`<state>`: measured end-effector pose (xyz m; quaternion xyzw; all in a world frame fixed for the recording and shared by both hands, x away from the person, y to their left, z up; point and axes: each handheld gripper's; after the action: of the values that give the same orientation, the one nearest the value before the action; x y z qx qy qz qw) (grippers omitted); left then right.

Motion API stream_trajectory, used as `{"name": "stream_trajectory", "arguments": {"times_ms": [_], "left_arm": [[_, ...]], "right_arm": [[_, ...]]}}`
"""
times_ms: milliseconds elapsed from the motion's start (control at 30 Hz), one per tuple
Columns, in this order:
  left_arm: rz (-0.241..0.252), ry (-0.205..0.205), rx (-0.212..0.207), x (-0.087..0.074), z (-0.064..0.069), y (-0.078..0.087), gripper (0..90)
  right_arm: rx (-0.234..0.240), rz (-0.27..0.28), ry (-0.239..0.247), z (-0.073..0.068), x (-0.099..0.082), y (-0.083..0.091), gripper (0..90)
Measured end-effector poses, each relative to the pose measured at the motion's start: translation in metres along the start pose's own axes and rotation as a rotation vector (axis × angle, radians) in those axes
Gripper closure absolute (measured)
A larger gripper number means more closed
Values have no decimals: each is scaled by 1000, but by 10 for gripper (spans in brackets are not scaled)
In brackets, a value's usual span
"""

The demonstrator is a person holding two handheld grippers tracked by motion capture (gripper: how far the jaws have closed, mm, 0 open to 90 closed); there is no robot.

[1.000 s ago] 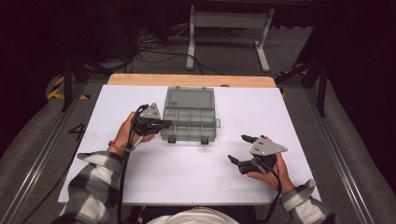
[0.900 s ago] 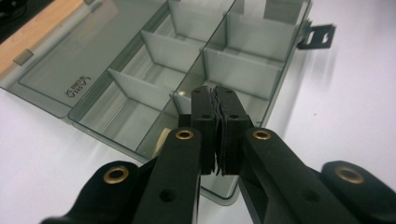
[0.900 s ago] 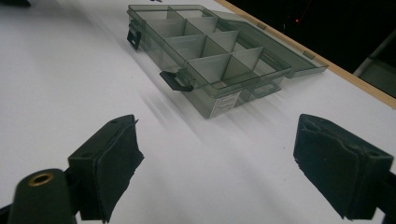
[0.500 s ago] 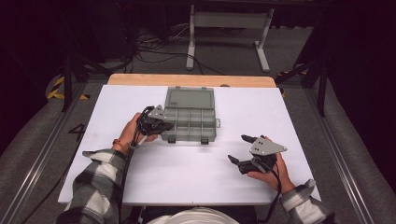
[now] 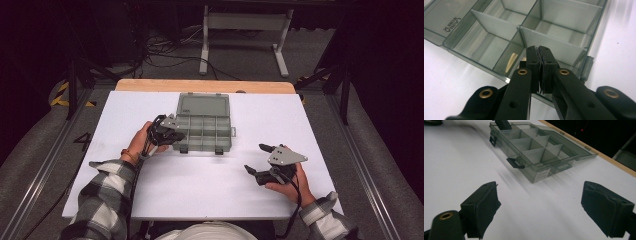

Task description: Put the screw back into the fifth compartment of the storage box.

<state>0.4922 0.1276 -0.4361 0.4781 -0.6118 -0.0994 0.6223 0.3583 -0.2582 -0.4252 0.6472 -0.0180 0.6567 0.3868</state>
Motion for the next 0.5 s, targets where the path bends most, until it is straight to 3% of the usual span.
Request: {"name": "stream_trajectory", "arguments": {"times_ms": [500], "left_arm": [[23,-3,16,-3,5,4,873]], "right_arm": [[5,4,4,2,2,-2,145]]}}
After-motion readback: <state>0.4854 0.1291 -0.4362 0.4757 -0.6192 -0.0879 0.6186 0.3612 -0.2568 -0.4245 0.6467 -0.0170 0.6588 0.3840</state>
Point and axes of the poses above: each handheld gripper's, and its own axes: y roughly backward along the jaws, x roughly out of its top, z roughly to its right, and after that the axes turned 8 degrees about x, right-handed
